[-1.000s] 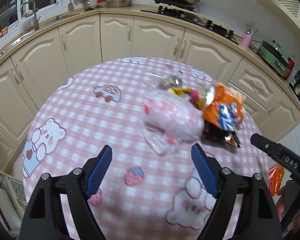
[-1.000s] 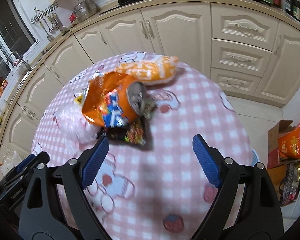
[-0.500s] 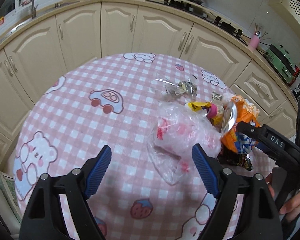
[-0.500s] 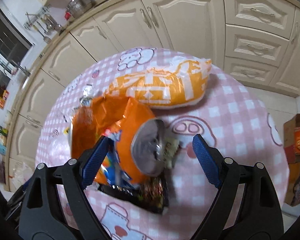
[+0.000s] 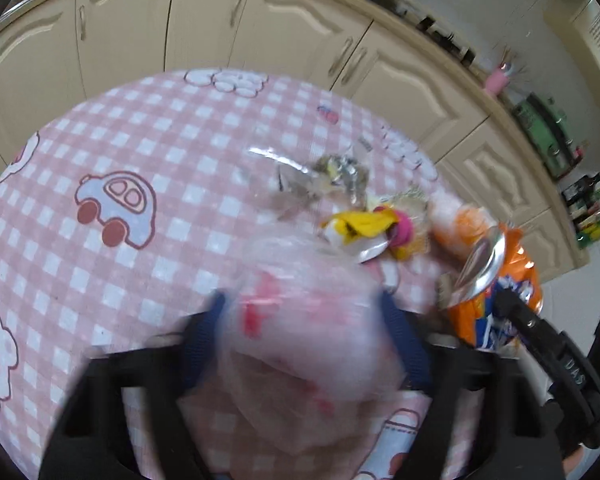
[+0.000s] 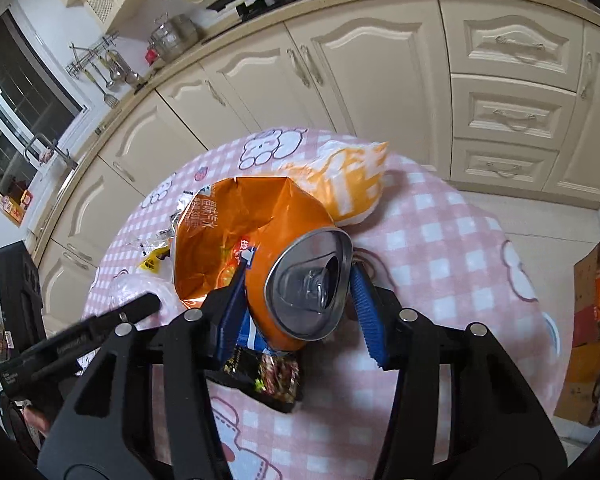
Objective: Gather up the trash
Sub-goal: 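Grasp the clear plastic bag with the left gripper while the right grasps the orange Fanta can, then carry the plastic bag and Fanta can from the table to the blue bin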
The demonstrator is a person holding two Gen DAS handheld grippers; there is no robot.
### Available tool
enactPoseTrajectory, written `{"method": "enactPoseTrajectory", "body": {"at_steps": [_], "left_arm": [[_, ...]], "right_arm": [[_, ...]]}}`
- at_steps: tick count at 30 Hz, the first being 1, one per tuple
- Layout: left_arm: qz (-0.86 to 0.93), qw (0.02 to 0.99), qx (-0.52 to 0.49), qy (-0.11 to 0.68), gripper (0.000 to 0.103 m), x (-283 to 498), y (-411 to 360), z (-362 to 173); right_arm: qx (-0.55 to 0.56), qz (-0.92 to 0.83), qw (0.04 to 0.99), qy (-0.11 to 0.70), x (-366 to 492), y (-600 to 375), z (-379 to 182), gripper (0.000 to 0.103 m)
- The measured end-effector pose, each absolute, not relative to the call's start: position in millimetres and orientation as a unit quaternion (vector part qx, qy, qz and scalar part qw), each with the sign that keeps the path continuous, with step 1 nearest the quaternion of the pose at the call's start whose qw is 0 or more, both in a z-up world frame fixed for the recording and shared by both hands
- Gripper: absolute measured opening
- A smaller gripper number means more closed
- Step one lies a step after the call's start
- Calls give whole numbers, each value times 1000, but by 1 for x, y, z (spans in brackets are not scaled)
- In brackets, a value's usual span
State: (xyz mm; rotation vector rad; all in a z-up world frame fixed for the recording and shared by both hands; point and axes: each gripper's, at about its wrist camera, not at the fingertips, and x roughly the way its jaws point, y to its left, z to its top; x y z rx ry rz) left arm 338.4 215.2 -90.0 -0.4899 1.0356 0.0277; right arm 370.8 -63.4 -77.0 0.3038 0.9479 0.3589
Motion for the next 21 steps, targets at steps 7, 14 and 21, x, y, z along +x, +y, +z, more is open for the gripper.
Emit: {"method": "enactPoseTrajectory", "body": {"at_steps": [7, 14, 21], "left_arm": [[21, 846, -232, 480, 52, 321, 214, -79], [35, 860, -207, 465, 52, 297, 205, -59], [23, 870, -184, 457, 52, 279, 177, -44]], "right_arm": [[147, 162, 871, 439, 357, -81, -67, 50], [155, 145, 875, 435, 336, -102, -62, 50], [161, 129, 879, 430, 309, -129, -56, 50]]}}
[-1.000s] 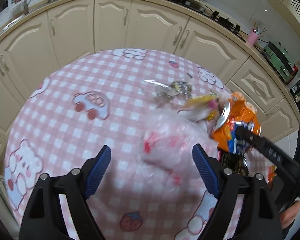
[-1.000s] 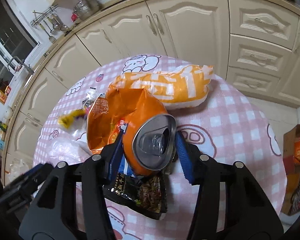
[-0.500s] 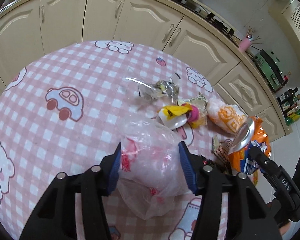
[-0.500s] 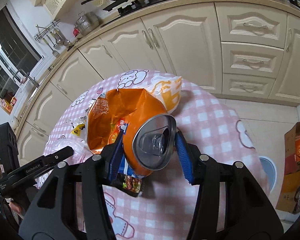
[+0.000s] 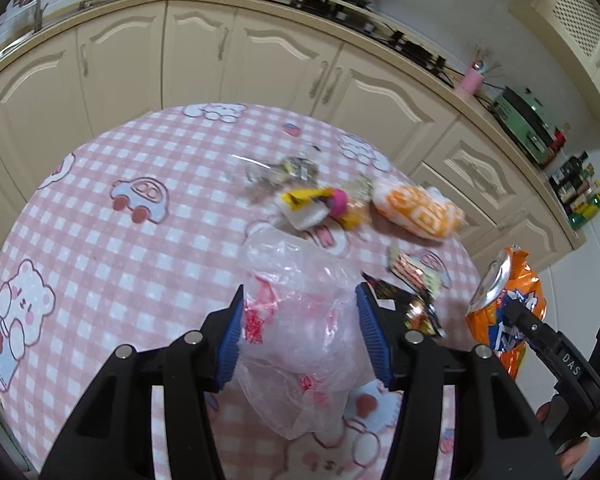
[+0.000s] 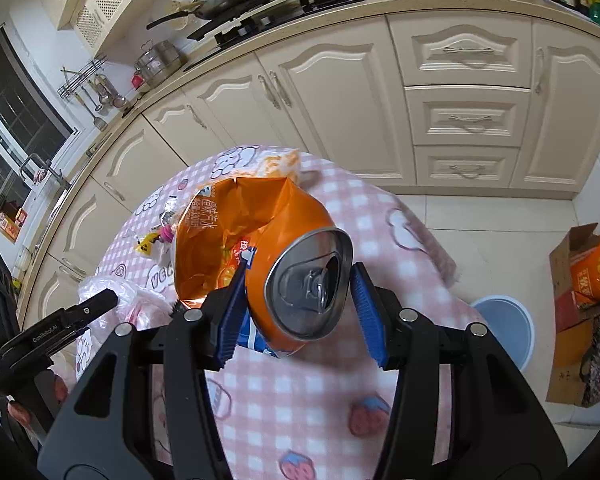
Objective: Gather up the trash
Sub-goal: 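Carry the plastic bag and Fanta can from the table to the blue bin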
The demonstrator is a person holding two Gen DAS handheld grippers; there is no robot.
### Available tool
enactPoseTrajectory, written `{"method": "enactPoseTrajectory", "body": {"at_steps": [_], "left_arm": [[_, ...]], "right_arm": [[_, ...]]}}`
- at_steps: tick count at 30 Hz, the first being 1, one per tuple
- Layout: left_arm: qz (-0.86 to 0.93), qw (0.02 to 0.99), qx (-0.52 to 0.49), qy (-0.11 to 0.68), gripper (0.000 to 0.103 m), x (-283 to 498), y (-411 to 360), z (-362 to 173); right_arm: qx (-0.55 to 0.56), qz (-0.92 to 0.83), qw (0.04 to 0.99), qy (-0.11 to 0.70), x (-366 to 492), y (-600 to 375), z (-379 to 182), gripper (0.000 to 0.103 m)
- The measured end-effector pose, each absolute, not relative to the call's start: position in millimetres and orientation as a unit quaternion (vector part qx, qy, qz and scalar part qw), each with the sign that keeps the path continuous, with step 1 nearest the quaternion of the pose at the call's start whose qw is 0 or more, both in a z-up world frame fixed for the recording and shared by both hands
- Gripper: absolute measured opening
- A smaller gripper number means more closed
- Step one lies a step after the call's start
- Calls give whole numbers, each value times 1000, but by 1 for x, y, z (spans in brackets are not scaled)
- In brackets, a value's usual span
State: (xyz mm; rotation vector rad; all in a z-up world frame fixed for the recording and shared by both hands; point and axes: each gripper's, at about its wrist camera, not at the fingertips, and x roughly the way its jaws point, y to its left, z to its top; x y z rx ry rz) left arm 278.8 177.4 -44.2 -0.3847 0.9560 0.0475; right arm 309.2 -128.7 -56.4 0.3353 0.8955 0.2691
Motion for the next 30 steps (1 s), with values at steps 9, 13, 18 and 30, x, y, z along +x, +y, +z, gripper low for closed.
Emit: {"method": "enactPoseTrajectory", "body": {"at_steps": [9, 13, 18, 30], "left_arm": [[-11, 877, -148, 457, 52, 261, 121, -33], [-30, 882, -125, 454, 52, 254, 90, -28], [-62, 885, -103, 451, 52, 248, 47, -20], [-149, 867, -47, 473, 52, 246, -68, -25]], "right_arm": [[182, 103, 884, 419, 271, -178, -58, 50], [197, 85, 885, 412, 252, -204, -60, 50], [213, 61, 887, 404, 229, -239, -62, 50], [265, -15, 873, 410, 197, -327, -96, 50]]}}
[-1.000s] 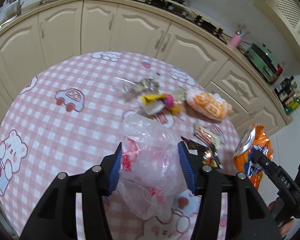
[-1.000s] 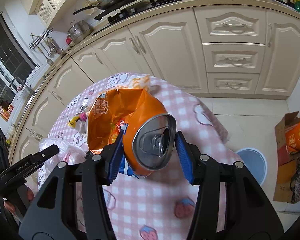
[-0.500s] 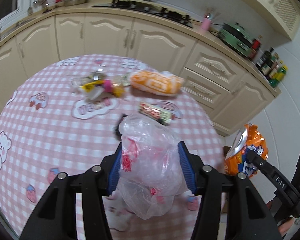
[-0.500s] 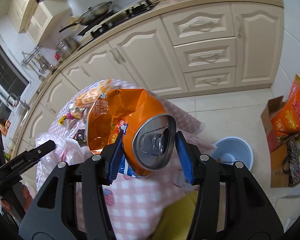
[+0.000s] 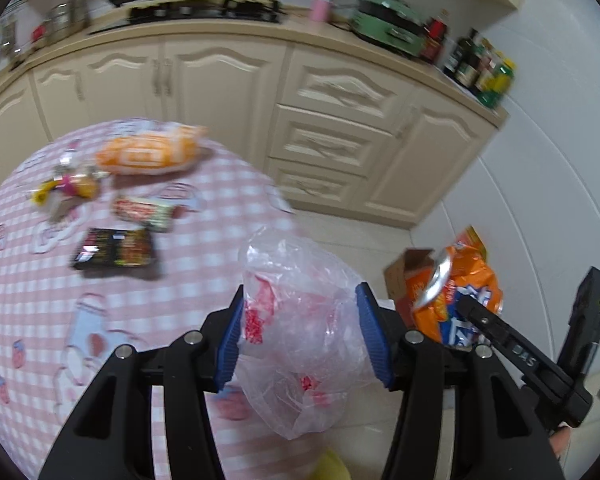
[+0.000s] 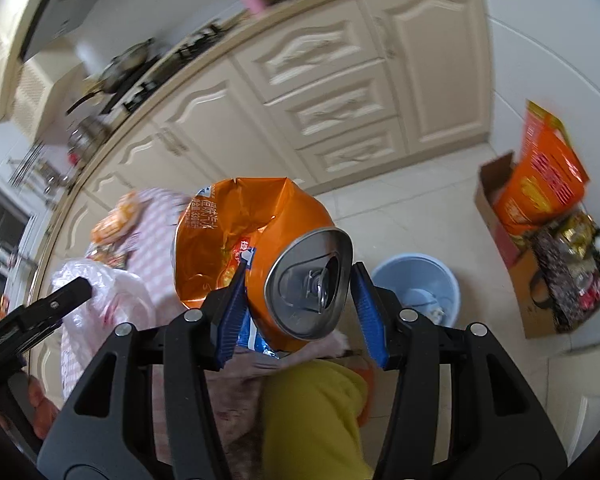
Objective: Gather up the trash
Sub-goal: 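Carry the plastic bag and Fanta can from the table to the blue bin, then open both grippers over the bin to drop the bag and can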
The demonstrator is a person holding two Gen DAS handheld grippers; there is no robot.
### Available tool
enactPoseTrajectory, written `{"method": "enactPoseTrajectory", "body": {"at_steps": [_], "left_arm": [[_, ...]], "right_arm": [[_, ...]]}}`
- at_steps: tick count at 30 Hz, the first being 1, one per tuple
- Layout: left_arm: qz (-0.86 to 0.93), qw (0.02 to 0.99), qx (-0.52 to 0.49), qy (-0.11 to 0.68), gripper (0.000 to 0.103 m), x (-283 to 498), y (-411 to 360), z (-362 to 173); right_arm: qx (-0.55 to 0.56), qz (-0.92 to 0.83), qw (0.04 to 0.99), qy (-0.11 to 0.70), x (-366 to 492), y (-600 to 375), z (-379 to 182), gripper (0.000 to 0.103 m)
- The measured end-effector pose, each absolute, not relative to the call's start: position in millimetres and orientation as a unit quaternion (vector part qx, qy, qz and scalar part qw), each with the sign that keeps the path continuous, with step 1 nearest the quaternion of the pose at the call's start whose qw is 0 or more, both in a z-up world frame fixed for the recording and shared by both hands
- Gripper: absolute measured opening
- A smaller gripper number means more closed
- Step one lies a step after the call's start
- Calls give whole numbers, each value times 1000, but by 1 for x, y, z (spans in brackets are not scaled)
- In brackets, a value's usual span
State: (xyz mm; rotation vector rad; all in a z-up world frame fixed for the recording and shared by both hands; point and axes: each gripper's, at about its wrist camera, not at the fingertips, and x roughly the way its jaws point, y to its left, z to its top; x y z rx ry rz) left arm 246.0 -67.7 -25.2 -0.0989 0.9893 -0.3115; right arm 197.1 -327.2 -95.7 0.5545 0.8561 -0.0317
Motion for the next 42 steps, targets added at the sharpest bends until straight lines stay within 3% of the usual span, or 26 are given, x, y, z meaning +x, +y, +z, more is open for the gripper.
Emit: {"method": "enactPoseTrajectory", "body": {"at_steps": [16, 21, 27, 37, 39, 42], "left_arm": [[-231, 814, 53, 531, 53, 264, -221, -81], [-215, 811, 103, 534, 68, 274, -254, -101], [-200, 798, 106, 559, 68, 284, -251, -118], [-162, 815, 79, 551, 68, 290, -199, -101], [-152, 819, 76, 547, 68, 291, -186, -98], [-139, 823, 68, 546, 68, 294, -171, -97]], "right_arm": [[341, -130, 823, 435, 155, -441, -161, 50], [361, -144, 810, 440, 146, -460, -173, 50], [359, -133, 809, 446, 152, -457, -178, 50], [321, -87, 809, 485, 201, -420, -185, 51], [314, -78, 808, 492, 211, -412, -186, 52], [320, -64, 799, 505, 224, -405, -186, 75]]}}
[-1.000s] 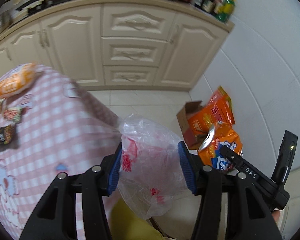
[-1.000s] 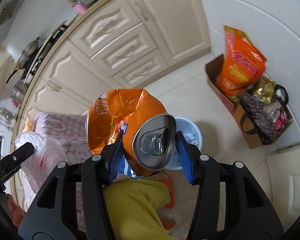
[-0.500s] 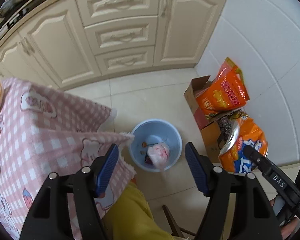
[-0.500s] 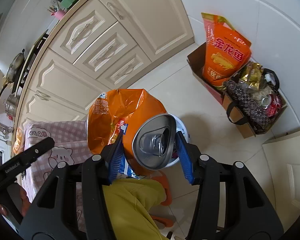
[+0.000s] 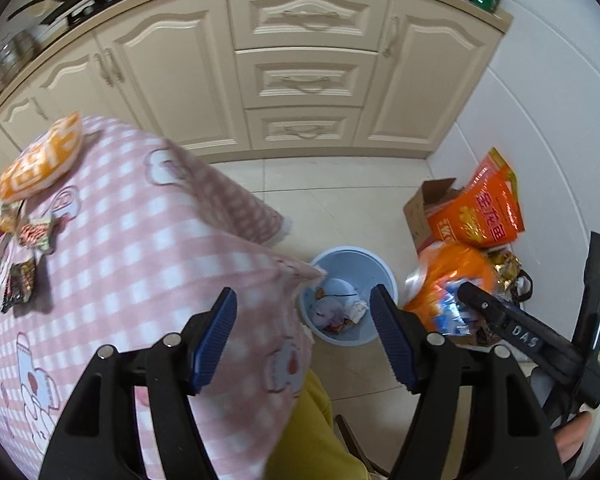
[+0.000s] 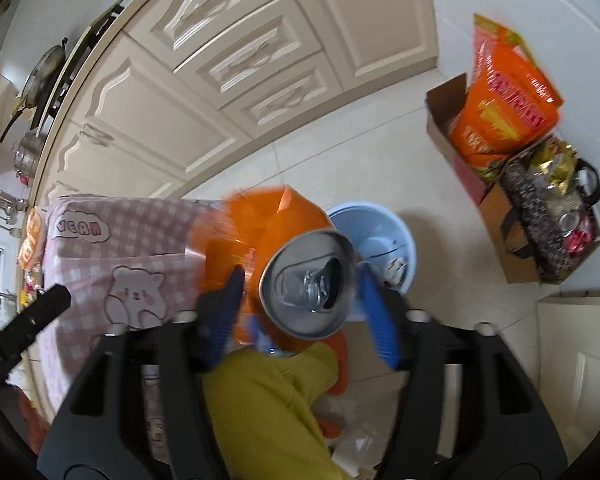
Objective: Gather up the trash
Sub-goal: 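Open both grippers over the bin to drop the bag and can, then move both tools back over the table toward the remaining wrappers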
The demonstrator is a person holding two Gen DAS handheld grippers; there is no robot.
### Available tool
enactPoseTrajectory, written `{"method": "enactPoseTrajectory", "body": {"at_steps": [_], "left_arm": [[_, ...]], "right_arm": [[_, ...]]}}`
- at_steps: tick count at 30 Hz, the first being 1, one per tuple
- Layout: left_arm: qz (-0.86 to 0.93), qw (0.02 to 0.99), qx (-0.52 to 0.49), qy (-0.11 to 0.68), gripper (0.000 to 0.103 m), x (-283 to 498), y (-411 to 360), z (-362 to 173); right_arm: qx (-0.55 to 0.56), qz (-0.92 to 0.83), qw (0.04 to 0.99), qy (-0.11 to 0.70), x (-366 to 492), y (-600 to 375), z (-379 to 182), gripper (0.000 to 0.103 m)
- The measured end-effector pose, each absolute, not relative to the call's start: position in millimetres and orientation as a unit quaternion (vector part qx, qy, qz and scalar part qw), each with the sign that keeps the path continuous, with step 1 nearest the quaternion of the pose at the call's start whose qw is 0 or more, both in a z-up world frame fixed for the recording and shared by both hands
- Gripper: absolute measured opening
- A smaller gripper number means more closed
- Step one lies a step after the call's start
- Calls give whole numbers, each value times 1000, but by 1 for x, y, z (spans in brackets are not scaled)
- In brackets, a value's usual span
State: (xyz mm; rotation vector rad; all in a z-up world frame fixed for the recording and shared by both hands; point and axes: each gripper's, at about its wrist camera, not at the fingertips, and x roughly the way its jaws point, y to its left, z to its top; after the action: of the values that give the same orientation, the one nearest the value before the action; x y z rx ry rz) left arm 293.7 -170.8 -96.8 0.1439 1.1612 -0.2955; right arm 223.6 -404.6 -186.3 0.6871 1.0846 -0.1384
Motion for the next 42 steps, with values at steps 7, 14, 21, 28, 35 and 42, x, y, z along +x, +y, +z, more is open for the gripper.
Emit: {"method": "enactPoseTrajectory", "body": {"at_steps": [7, 14, 21, 28, 35, 42], "left_arm": [[-154, 828, 69, 535, 68, 288, -163, -94], [-159, 830, 72, 530, 68, 279, -163, -91], [-163, 837, 64, 519, 68, 265, -152, -79], [-166, 844, 55, 507, 68, 248, -139, -66], [-165, 853, 43, 493, 68, 234, -123, -51], [-148, 863, 21, 482, 68, 223, -93, -39]], "right_arm": [[306, -69, 802, 508, 229, -394, -178, 76], [305, -73, 801, 510, 217, -389, -172, 76], [294, -68, 817, 492, 205, -379, -148, 76], [280, -59, 828, 483, 194, -361, -126, 77], [262, -48, 841, 470, 185, -337, -104, 78], [247, -30, 853, 459, 181, -309, -84, 80]]}}
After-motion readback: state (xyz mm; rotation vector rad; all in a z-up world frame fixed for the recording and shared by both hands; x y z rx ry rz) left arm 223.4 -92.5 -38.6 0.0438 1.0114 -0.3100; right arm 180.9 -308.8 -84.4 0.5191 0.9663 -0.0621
